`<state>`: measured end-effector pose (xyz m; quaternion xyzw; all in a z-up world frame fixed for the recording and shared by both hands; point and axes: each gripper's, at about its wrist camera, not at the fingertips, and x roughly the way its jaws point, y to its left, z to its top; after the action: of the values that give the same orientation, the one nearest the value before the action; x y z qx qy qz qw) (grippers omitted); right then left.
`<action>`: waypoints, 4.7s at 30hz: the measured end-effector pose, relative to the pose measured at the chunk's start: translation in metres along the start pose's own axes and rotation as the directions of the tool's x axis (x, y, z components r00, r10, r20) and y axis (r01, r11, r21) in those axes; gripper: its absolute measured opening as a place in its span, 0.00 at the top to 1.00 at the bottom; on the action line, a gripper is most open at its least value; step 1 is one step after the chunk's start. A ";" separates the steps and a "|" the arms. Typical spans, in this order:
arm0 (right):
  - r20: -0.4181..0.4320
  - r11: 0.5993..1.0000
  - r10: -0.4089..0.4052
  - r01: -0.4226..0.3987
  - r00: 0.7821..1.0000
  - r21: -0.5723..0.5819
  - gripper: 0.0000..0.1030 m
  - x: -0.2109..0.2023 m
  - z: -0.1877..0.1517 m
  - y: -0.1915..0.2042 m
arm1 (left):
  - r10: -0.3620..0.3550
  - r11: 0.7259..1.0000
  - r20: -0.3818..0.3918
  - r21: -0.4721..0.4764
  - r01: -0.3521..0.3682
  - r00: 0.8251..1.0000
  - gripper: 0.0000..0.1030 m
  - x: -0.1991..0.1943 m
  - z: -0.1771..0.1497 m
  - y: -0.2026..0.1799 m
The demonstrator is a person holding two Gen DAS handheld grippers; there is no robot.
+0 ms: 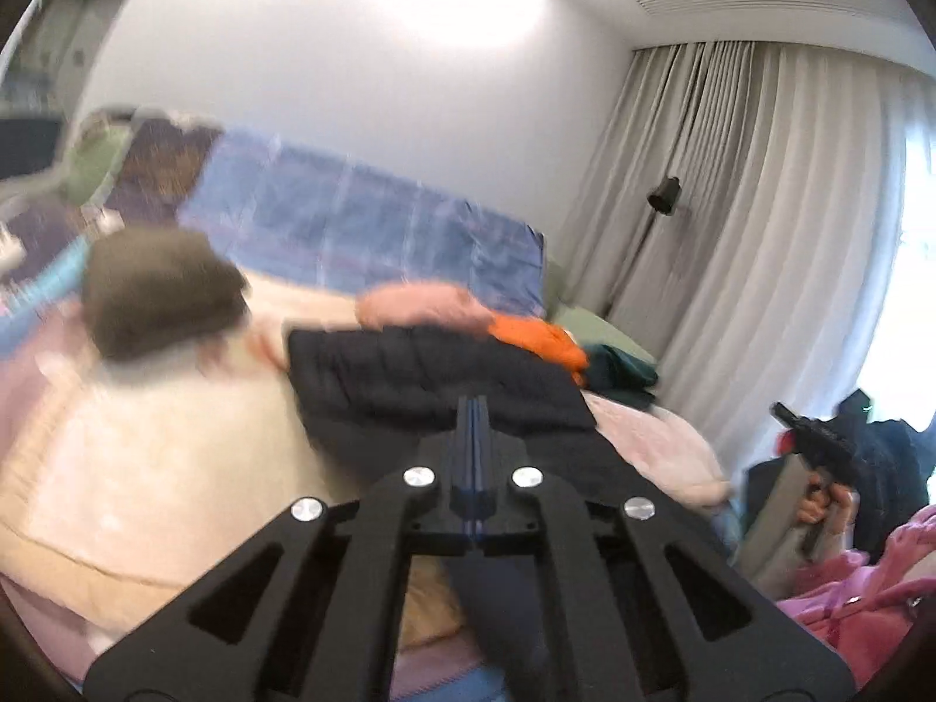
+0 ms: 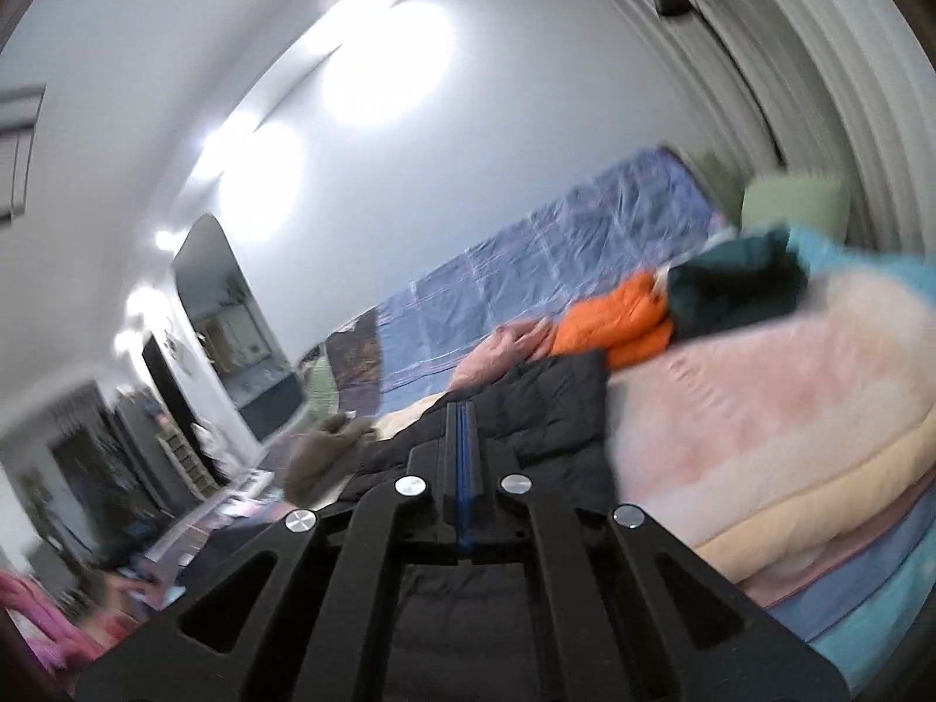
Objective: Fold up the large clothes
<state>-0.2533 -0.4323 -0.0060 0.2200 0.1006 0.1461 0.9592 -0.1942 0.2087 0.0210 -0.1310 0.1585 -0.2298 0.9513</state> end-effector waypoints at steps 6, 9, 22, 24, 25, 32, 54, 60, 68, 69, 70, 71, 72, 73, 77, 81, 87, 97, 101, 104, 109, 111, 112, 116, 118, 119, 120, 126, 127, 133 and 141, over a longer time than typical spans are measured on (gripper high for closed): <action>-0.257 0.974 -0.177 0.206 0.950 0.090 0.81 0.057 -0.040 -0.056 | 0.118 0.991 -0.183 -0.046 -0.128 0.976 0.42 0.043 -0.031 0.029; -0.406 0.956 -0.189 0.262 0.894 0.132 0.81 0.079 -0.077 -0.082 | 0.143 0.982 -0.316 -0.073 -0.174 0.938 0.37 0.068 -0.062 0.048; -0.553 0.962 0.006 0.147 0.833 0.230 0.87 0.047 -0.145 -0.089 | -0.060 0.988 -0.557 -0.150 -0.029 0.829 0.35 0.073 -0.156 0.035; -0.516 0.963 0.017 0.124 0.857 0.238 0.95 0.044 -0.138 -0.081 | -0.119 0.978 -0.531 -0.210 0.006 0.839 0.88 0.076 -0.154 0.032; -0.476 0.959 0.033 0.106 0.879 0.262 0.96 0.041 -0.131 -0.079 | -0.112 0.976 -0.515 -0.218 -0.004 0.850 0.91 0.077 -0.150 0.032; -0.187 0.956 0.189 -0.137 0.964 0.261 0.97 0.019 -0.053 -0.032 | -0.117 0.992 -0.212 -0.080 0.102 0.970 0.94 0.034 -0.068 -0.010; -0.021 0.995 -0.001 0.003 1.000 0.102 0.97 0.078 0.008 -0.006 | 0.049 0.997 -0.058 -0.060 -0.052 0.997 0.90 0.046 -0.001 0.009; -0.080 0.989 -0.099 0.107 0.992 0.099 0.97 0.139 0.000 -0.024 | 0.096 0.993 -0.129 -0.061 -0.104 0.987 0.90 0.101 0.012 0.034; -0.180 0.974 -0.167 0.191 0.969 0.124 0.96 0.205 -0.015 -0.058 | 0.140 0.980 -0.247 -0.103 -0.170 0.959 0.87 0.174 0.003 0.077; -0.188 0.973 -0.178 0.201 0.966 0.114 0.96 0.210 -0.016 -0.059 | 0.145 0.978 -0.261 -0.109 -0.179 0.954 0.87 0.182 0.001 0.082; -0.199 0.971 -0.189 0.213 0.962 0.104 0.96 0.217 -0.019 -0.061 | 0.153 0.975 -0.279 -0.113 -0.190 0.948 0.87 0.190 -0.003 0.087; -0.210 0.970 -0.201 0.225 0.957 0.095 0.96 0.224 -0.021 -0.063 | 0.160 0.973 -0.294 -0.114 -0.200 0.942 0.87 0.195 -0.007 0.090; -0.224 0.967 -0.214 0.239 0.951 0.087 0.96 0.231 -0.025 -0.065 | 0.168 0.971 -0.312 -0.111 -0.212 0.935 0.87 0.203 -0.012 0.093; -0.236 0.965 -0.225 0.250 0.945 0.082 0.96 0.238 -0.028 -0.068 | 0.174 0.970 -0.324 -0.106 -0.218 0.930 0.86 0.207 -0.015 0.095; -0.266 0.957 -0.250 0.280 0.931 0.081 0.95 0.251 -0.039 -0.077 | 0.184 0.969 -0.351 -0.091 -0.229 0.918 0.85 0.219 -0.023 0.099; -0.279 0.952 -0.263 0.296 0.924 0.082 0.95 0.253 -0.044 -0.084 | 0.166 0.970 -0.350 -0.111 -0.216 0.922 0.83 0.222 -0.021 0.103; -0.281 0.944 -0.285 0.319 0.917 0.083 0.85 0.246 -0.044 -0.085 | 0.146 0.973 -0.310 -0.126 -0.193 0.940 0.56 0.212 -0.012 0.095; -0.213 0.948 -0.300 0.315 0.930 0.039 0.76 0.206 -0.029 -0.066 | 0.186 0.979 -0.205 -0.040 -0.198 0.961 0.43 0.166 0.009 0.065; -0.230 0.966 -0.248 0.258 0.941 0.011 0.76 0.197 -0.029 -0.052 | 0.073 0.996 -0.208 -0.038 -0.083 0.975 0.48 0.152 0.011 0.048; -0.295 0.977 -0.214 0.209 0.931 -0.048 0.76 0.195 -0.035 -0.040 | -0.018 1.000 -0.269 0.015 0.023 0.963 0.52 0.149 0.003 0.026; -0.460 0.972 -0.214 0.139 0.862 -0.192 0.71 0.215 -0.068 -0.018 | -0.023 0.996 -0.468 0.068 0.061 0.883 0.52 0.181 -0.036 0.009; -0.507 0.968 -0.215 0.112 0.835 -0.226 0.71 0.230 -0.082 -0.010 | -0.001 0.995 -0.531 0.080 0.052 0.847 0.54 0.203 -0.051 0.007; -0.518 0.965 -0.219 0.105 0.827 -0.241 0.71 0.235 -0.086 -0.006 | 0.011 0.994 -0.543 0.096 0.049 0.840 0.54 0.209 -0.054 0.006; -0.536 0.955 -0.212 0.057 0.817 -0.291 0.69 0.259 -0.090 0.009 | 0.041 0.988 -0.535 0.145 0.044 0.844 0.52 0.235 -0.049 0.004; -0.511 0.950 -0.217 0.061 0.832 -0.306 0.69 0.266 -0.083 0.012 | 0.050 0.987 -0.500 0.158 0.034 0.865 0.52 0.243 -0.036 0.006; -0.485 0.951 -0.217 0.071 0.847 -0.302 0.69 0.269 -0.075 0.012 | 0.055 0.986 -0.480 0.162 0.027 0.876 0.52 0.246 -0.028 0.007; -0.463 0.953 -0.214 0.081 0.860 -0.291 0.69 0.269 -0.070 0.011 | 0.060 0.986 -0.453 0.165 0.018 0.889 0.52 0.250 -0.018 0.009; -0.309 0.964 -0.243 0.192 0.920 -0.186 0.69 0.282 -0.016 -0.001 | 0.140 0.985 -0.282 0.137 -0.105 0.949 0.44 0.263 0.036 0.017; -0.294 0.961 -0.254 0.205 0.921 -0.186 0.68 0.283 -0.012 -0.001 | 0.150 0.984 -0.265 0.133 -0.118 0.953 0.41 0.263 0.040 0.018; -0.314 0.962 -0.247 0.192 0.917 -0.196 0.67 0.308 -0.007 0.001 | 0.174 0.979 -0.303 0.159 -0.130 0.937 0.40 0.280 0.037 0.018; -0.388 0.892 -0.439 0.341 0.810 -0.297 0.59 0.376 -0.064 -0.034 | 0.324 0.937 -0.373 0.255 -0.240 0.869 0.27 0.341 -0.017 0.037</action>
<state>0.0903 -0.3139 -0.1265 0.0511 0.3442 0.0015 0.9375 0.1024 0.0740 -0.0891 0.0410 0.3475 -0.1247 0.9284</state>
